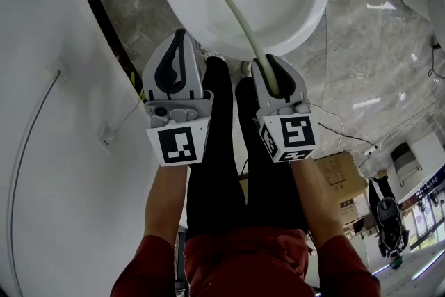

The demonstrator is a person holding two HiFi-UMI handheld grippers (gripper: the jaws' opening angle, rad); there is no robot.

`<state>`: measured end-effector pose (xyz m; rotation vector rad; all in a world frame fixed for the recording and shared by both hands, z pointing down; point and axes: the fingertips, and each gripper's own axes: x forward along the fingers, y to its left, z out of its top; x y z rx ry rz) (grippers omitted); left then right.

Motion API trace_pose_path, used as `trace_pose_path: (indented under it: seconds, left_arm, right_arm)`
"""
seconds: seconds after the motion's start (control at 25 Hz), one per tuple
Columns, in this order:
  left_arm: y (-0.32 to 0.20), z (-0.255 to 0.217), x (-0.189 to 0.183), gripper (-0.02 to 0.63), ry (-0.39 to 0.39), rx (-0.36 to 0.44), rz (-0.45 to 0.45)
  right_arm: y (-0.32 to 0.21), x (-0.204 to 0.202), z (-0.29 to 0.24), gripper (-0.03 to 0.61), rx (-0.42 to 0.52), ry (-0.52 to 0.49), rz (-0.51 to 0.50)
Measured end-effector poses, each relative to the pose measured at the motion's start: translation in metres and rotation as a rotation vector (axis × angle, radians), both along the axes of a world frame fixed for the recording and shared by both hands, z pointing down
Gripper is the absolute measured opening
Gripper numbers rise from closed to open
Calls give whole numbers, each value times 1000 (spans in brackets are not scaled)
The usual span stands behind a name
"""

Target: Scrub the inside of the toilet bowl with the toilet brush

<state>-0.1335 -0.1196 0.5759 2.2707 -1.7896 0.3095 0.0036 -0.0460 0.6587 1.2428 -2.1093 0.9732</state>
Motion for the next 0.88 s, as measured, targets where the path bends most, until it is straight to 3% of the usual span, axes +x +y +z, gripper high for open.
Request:
trace_pose_path:
  seconds: [0.2, 0.44, 0.6, 0.88]
  left_arm:
    - [-1, 1, 9, 6, 5, -7, 18]
    - [-2, 1, 15, 6, 11, -9, 31]
    - [-3, -1, 18, 6, 21, -4, 29]
    - [2, 3, 6, 6, 11, -23, 18]
  right_arm:
    - [-15, 45, 37, 112, -8, 200, 40]
    - [-46, 76, -4, 110, 193, 393, 42]
    - [-54, 79, -2, 110, 219, 410, 50]
    - [-59, 52, 44, 110, 78, 311, 85]
